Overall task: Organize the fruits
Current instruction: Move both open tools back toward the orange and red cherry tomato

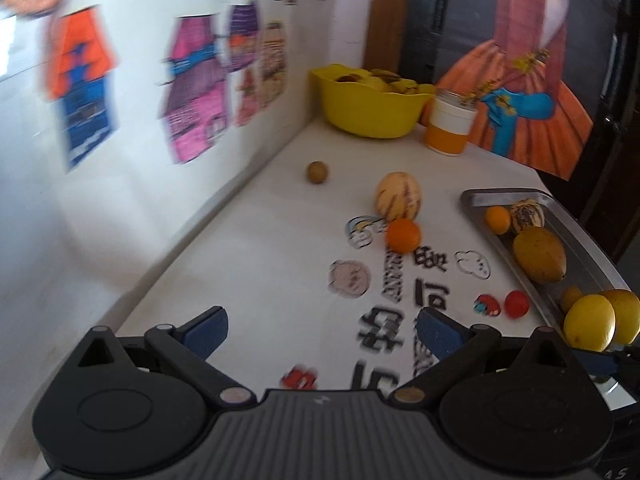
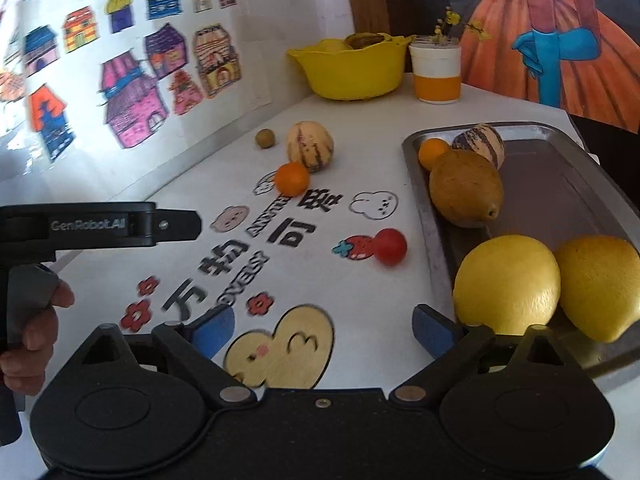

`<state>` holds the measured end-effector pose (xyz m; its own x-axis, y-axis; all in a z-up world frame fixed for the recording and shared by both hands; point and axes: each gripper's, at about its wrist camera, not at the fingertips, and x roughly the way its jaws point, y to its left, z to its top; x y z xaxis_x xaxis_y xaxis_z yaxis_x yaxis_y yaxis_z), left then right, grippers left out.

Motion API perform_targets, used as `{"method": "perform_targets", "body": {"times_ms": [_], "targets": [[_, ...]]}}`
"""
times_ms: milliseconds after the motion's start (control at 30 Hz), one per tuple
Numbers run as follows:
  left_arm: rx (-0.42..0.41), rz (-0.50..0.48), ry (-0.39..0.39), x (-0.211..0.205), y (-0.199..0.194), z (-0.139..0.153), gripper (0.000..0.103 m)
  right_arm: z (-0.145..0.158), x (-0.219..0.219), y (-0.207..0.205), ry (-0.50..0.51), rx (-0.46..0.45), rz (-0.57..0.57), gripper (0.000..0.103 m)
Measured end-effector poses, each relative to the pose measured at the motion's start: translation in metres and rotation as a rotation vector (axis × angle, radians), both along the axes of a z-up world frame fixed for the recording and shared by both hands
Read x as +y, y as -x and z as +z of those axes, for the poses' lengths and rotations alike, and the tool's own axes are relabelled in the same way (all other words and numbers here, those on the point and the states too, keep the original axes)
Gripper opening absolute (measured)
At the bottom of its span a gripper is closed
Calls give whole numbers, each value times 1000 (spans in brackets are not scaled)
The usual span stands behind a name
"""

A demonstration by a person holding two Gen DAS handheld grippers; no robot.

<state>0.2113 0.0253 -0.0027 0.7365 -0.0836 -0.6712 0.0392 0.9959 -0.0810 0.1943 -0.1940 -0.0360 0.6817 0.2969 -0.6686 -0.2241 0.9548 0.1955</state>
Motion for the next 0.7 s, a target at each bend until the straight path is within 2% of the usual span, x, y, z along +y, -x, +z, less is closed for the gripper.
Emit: {"method": "perform_targets", "body": {"times_ms": [233, 333, 533, 700], "targets": [[1, -74, -12, -21, -43, -10, 102, 0, 7, -12, 47, -72, -24, 87], [5, -95, -7, -28, -59, -14, 102, 0, 14, -19, 116, -75, -29, 82], [4, -133, -22, -41, -82, -22, 102, -6, 25, -22, 223, -91, -10, 80], [15, -162, -32, -49, -96, -29, 92, -9, 28, -26, 257, -108, -6, 78]]}}
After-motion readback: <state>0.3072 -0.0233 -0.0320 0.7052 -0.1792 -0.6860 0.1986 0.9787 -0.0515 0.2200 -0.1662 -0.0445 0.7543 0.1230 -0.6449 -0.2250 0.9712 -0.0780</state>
